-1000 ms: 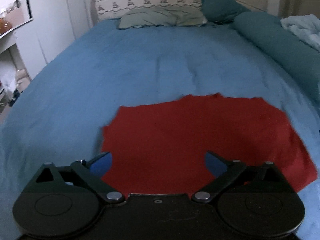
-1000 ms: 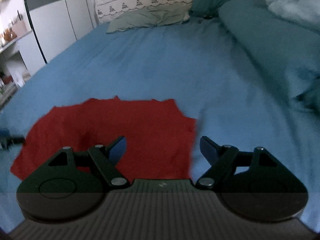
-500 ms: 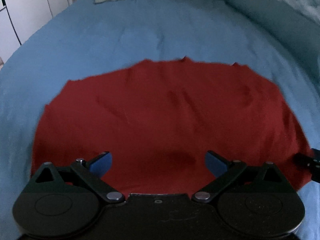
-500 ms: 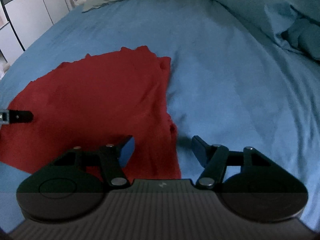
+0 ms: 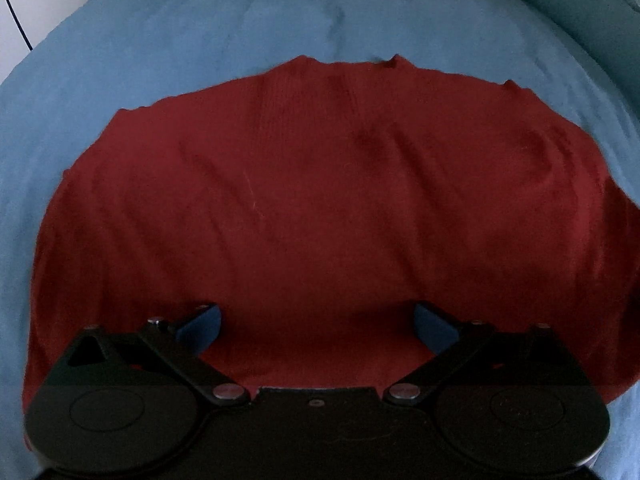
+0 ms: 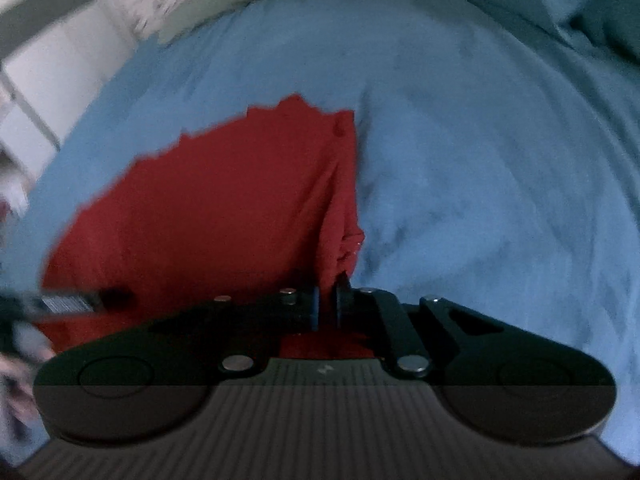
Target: Fold small clothes
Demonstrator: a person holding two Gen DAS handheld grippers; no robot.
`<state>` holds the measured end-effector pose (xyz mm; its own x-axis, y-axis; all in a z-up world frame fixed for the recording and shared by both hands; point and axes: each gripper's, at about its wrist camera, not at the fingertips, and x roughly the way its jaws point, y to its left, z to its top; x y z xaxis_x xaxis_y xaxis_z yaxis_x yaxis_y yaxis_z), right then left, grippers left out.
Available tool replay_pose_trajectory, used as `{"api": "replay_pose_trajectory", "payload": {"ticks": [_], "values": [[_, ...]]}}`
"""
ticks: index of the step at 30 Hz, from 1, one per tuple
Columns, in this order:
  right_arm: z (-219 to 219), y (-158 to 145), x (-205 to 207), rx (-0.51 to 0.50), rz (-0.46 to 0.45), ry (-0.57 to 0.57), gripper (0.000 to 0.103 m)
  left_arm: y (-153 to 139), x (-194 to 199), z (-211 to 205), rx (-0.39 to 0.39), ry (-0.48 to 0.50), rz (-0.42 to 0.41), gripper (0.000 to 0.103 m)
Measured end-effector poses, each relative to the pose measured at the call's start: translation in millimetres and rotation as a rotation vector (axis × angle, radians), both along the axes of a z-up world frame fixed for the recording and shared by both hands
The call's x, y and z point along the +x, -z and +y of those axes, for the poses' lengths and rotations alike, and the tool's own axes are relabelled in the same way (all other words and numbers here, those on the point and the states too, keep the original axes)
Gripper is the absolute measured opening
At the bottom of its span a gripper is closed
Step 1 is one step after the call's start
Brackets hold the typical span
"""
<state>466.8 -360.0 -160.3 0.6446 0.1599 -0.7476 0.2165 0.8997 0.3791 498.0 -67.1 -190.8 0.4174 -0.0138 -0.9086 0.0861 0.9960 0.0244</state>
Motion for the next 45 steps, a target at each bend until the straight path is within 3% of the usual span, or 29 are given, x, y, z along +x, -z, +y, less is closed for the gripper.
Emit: {"api": "replay_pose_trajectory", "payload": {"ticks": [3,6,11,15,19,22,23,24,26,30,34,38,41,45], "values": [[2.1,-33.7,7.7,0.124,-0.045,0.012,0.022,-5.4,1.6,6.3,-0.034,0.006,0.027,0.103],[28.2,-75.2,30.5,0.197,-0.108,-0.073,0.022,-20.8,-2.4,27.1,-0.078,-0.001,0.025,0.103],[133.8,-120.0,79.8,0.259,-0.164,-0.409,0.022,-53.4,-37.0,98.9,-0.055,-0.048,-0.036,0.103],[247.4,-95.7,102.8,0.251,-0.089,-0.733,0.022,-54.5,-77.2,158.4,-0.024,-0.094,-0.039,0.103],[339.5,-19.7,111.3,0.135,0.073,-0.869,0.022,-36.5,-111.9,196.0,-0.037,-0.13,-0.015,0.103],[359.1,8.9,110.2,0.088,0.136,-0.843,0.026,-26.0,-125.8,207.5,-0.061,-0.143,0.001,0.103],[358.1,8.0,110.4,0.113,0.13,-0.831,0.037,-25.1,-128.6,209.3,-0.076,-0.146,-0.001,0.103],[356.9,4.9,107.1,0.145,0.127,-0.834,0.057,-25.6,-130.2,210.9,-0.092,-0.15,-0.003,0.103],[350.6,-13.2,103.6,0.187,0.081,-0.842,0.078,-29.4,-132.0,213.9,-0.119,-0.161,-0.015,0.103],[310.0,-66.3,88.2,0.128,-0.093,-0.799,0.088,-41.5,-133.3,208.8,-0.15,-0.166,-0.043,0.103],[257.6,-89.1,51.3,-0.114,-0.173,-0.626,0.094,-50.4,-128.8,201.9,-0.167,-0.161,-0.066,0.103],[235.9,-57.2,-3.1,-0.321,-0.147,-0.526,0.094,-51.7,-120.1,186.1,-0.172,-0.154,-0.079,0.103],[229.9,-23.7,-34.5,-0.364,-0.108,-0.473,0.094,-48.1,-117.7,176.3,-0.15,-0.141,-0.095,0.103],[238.3,12.7,-47.3,-0.382,-0.067,-0.413,0.091,-43.4,-99.8,172.3,-0.129,-0.133,-0.11,0.103]]}}
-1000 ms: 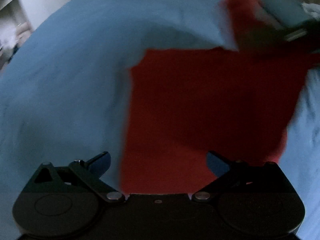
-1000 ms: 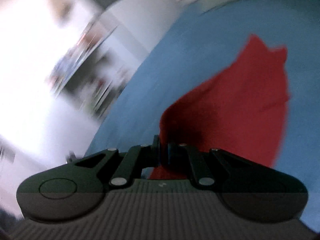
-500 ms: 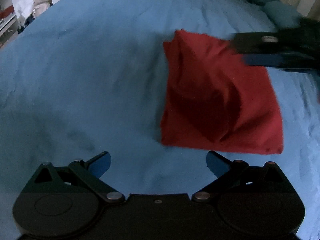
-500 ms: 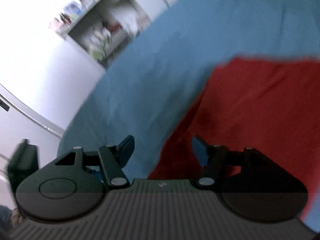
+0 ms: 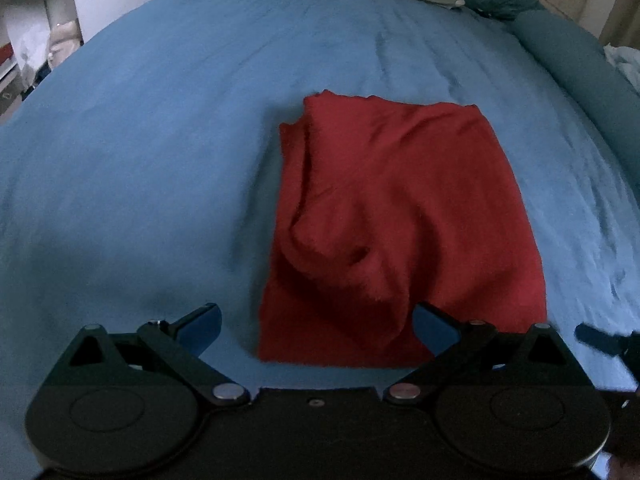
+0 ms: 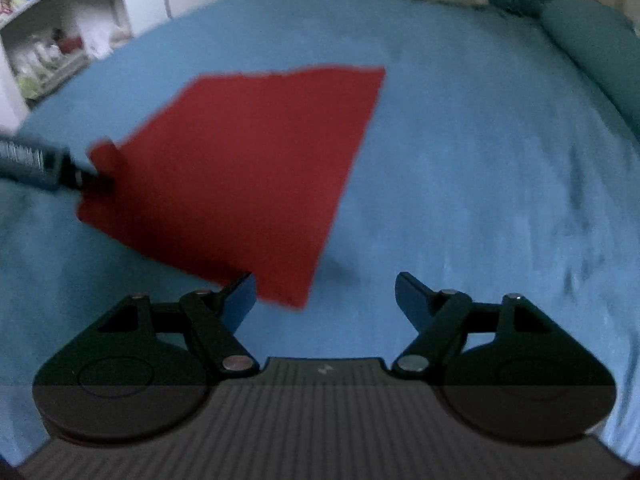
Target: Fold small clothes
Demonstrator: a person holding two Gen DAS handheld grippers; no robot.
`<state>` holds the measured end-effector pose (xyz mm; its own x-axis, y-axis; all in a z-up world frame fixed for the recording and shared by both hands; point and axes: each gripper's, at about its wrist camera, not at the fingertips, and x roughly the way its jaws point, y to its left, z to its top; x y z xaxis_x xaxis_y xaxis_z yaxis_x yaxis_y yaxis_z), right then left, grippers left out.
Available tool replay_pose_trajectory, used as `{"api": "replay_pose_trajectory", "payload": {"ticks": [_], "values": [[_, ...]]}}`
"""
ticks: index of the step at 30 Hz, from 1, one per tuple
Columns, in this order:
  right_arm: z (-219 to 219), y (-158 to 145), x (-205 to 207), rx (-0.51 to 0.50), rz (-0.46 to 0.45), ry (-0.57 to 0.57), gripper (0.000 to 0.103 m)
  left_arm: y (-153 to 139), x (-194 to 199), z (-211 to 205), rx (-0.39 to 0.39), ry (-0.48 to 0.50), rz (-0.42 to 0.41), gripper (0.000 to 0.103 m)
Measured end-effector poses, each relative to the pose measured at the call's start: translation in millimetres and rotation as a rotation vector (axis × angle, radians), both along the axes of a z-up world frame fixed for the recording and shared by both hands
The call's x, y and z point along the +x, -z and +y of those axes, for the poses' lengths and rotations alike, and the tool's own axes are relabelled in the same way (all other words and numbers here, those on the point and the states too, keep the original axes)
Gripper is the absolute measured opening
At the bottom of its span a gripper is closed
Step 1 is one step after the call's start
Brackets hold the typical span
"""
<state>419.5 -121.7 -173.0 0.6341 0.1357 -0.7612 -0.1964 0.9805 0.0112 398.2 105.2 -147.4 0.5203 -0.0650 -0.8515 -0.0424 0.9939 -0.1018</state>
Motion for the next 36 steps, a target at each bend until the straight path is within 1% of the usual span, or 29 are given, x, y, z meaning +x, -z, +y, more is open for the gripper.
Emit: {"api": "replay_pose_trajectory", "payload": {"ticks": [2,4,7,11,15,18,20,21,24,26,28,30,32,34,36], "values": [[2.1,7.6,-3.6,0.016,-0.013,0.014,0.091,1.9,3.2,-0.8,0.005,-0.001,-0.003,0.103],[9.1,12.1,1.8,0.021,-0.025,0.032,0.091,2.5,5.0,-2.4,0.01,-0.005,-0.006,0.103],[8.1,19.9,5.7,0.029,-0.051,0.054,0.091,2.7,9.7,-4.8,0.011,-0.013,-0.011,0.103],[15.8,28.0,6.1,0.005,-0.079,0.059,0.091,3.2,15.8,-6.5,0.015,-0.019,-0.014,0.103],[11.7,12.8,2.7,-0.011,-0.143,0.114,0.09,1.5,14.4,-1.9,0.036,-0.029,-0.012,0.103],[5.2,2.4,-2.9,-0.078,-0.169,0.155,0.09,6.4,8.5,6.7,0.088,-0.038,-0.004,0.103],[1.0,10.7,-5.0,-0.119,-0.14,0.133,0.09,19.3,5.0,12.8,0.148,-0.046,0.029,0.103],[-0.6,16.1,-6.0,-0.127,-0.126,0.118,0.09,27.3,1.7,17.6,0.156,-0.046,0.047,0.103],[-4.5,25.3,-8.5,-0.122,-0.112,0.086,0.09,37.4,-8.8,27.7,0.143,-0.046,0.024,0.103],[-3.7,28.4,-11.4,-0.143,-0.125,0.046,0.09,39.7,-10.7,24.0,0.176,-0.017,0.004,0.103],[-6.3,31.6,-13.8,-0.152,-0.135,0.009,0.09,39.8,-10.2,21.8,0.187,-0.008,0.003,0.103],[-11.3,27.9,-9.3,-0.133,-0.115,-0.013,0.091,34.3,-9.7,24.2,0.168,-0.024,0.017,0.103],[-18.3,18.0,-6.5,-0.12,-0.076,-0.051,0.092,19.2,-10.4,23.9,0.159,-0.038,0.014,0.101],[-23.4,2.7,-7.6,-0.123,-0.058,-0.088,0.092,-0.9,-12.9,18.8,0.174,-0.028,-0.017,0.101],[-30.0,-20.4,-10.1,-0.113,-0.077,-0.106,0.094,-25.0,-11.0,13.1,0.193,0.003,-0.062,0.102]]}}
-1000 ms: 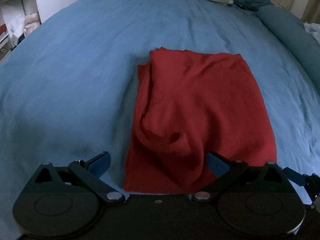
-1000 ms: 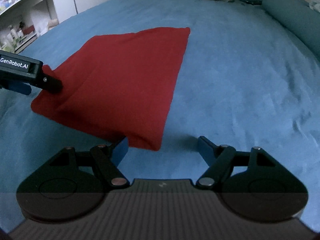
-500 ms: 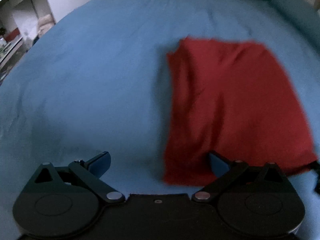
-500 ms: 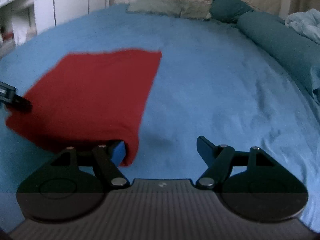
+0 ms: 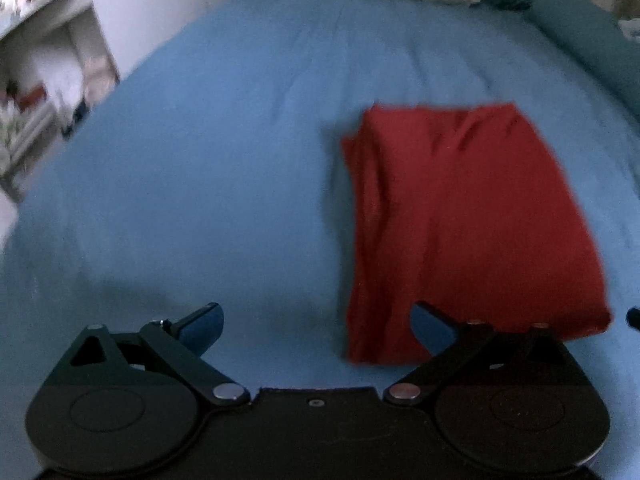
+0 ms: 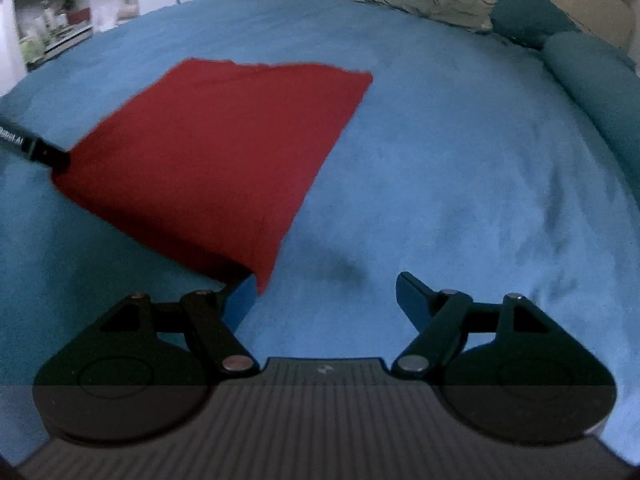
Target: Fold small clothes
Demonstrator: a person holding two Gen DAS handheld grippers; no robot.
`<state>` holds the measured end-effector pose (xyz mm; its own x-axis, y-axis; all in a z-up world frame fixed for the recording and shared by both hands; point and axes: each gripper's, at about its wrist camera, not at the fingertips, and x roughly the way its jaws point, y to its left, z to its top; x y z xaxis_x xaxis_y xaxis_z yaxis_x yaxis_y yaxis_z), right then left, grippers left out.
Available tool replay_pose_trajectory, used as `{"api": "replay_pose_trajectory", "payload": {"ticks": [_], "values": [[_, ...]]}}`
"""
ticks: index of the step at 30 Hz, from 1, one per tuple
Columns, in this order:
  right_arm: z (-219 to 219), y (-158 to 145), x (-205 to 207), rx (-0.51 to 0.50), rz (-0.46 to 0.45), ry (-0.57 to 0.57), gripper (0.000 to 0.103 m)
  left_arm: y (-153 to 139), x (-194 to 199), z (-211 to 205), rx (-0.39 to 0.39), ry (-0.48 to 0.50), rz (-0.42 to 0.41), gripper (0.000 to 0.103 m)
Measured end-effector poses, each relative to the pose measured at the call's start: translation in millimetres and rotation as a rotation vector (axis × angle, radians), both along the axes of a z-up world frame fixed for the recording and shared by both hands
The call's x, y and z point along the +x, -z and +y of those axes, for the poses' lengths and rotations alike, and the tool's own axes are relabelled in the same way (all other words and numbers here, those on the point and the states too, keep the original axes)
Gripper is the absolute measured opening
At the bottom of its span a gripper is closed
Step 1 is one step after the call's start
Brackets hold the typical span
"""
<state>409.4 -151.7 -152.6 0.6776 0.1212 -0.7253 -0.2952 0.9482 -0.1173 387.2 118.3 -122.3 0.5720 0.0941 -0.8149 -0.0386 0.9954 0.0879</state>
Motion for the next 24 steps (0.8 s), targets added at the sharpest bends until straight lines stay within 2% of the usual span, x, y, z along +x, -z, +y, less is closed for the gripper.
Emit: {"api": "replay_pose_trajectory", "payload": {"ticks": [2,4,7,9,10,14,17,21,24], "values": [[-9.6,-27.0,3.7,0.044,-0.023,-0.006,0.096,-17.6,8.0,-5.2,0.005,0.047,-0.039,0.103],[-18.5,-48.1,20.3,0.122,-0.014,0.008,0.097,-25.0,27.5,-9.2,-0.025,0.092,-0.047,0.103],[-29.2,-62.9,58.9,0.286,0.055,0.045,0.103,-16.0,68.1,-7.6,-0.142,0.14,0.006,0.103],[-32.8,-58.6,84.9,0.374,0.128,0.091,0.103,0.5,93.6,-3.2,-0.237,0.135,0.061,0.102],[-33.2,-50.6,100.0,0.418,0.175,0.109,0.103,8.8,102.9,-1.2,-0.266,0.117,0.076,0.098],[-24.0,-17.6,131.1,0.472,0.251,0.143,0.101,40.3,126.4,6.4,-0.36,0.079,0.132,0.087],[-16.5,1.7,142.3,0.501,0.28,0.171,0.097,54.1,132.5,6.6,-0.39,0.087,0.147,0.084],[-8.0,20.2,155.6,0.511,0.33,0.177,0.08,54.3,134.8,3.4,-0.387,0.117,0.129,0.084],[-4.3,24.4,158.8,0.51,0.33,0.175,0.077,56.1,135.0,5.5,-0.393,0.132,0.119,0.075]]}}
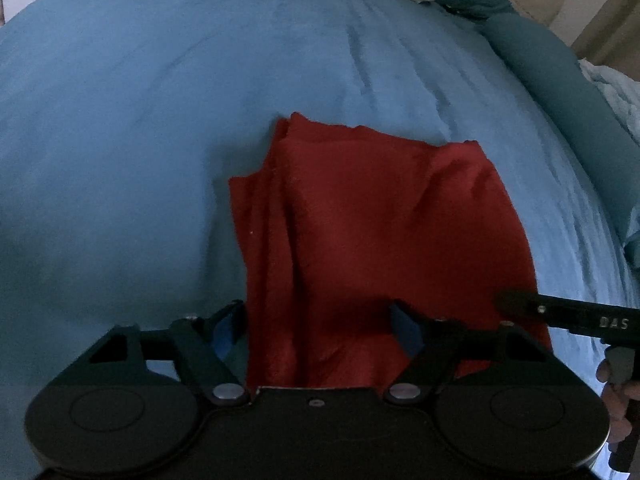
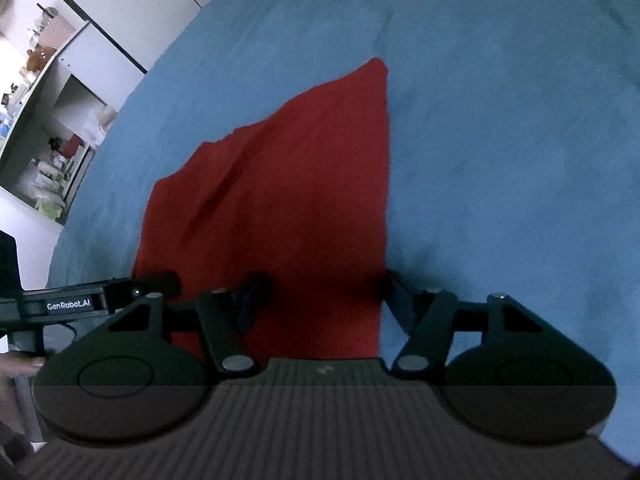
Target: Fold small clothes
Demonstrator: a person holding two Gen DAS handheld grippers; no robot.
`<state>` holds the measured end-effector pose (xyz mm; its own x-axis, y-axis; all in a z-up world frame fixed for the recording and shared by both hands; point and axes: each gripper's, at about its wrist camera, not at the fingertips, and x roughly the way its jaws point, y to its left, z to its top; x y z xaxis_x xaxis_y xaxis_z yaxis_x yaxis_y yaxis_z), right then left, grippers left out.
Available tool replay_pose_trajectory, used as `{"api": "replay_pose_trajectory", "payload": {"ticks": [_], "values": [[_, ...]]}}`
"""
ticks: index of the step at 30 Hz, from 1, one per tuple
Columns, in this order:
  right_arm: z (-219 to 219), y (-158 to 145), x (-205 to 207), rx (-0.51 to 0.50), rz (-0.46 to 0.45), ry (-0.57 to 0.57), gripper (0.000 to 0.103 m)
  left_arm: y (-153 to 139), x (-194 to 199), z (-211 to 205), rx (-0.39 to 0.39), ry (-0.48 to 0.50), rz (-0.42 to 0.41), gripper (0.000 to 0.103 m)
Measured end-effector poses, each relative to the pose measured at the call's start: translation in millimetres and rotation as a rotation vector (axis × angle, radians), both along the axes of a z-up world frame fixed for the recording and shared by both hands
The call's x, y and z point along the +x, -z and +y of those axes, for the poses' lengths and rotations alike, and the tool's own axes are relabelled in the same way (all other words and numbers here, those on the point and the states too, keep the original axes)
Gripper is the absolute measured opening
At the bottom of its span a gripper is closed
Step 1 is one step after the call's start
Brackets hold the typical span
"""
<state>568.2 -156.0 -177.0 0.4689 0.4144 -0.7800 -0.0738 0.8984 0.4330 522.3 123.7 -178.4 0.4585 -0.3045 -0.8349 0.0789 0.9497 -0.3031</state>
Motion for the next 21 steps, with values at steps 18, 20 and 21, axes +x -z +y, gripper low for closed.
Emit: {"api": "replay_pose_trajectory", "payload": {"ticks": [18,20,21], "values": [[5.2,-79.4,-38.5,-0.039,-0.163,-0.045,0.037,-71.2,-38.9,-37.4,0.079,0.031,-0.098,0.023],[-8.8,-97.4,-55.0,-0.025,-0.176,-0.043,0.037,-87.3,-55.8,-48.0,0.079,0.039,-0.116,0.023],[-15.3,-104.2,-63.4,-0.022,-0.177,-0.042,0.037,-95.2,-65.4,-54.8,0.077,0.045,-0.12,0.023]]}}
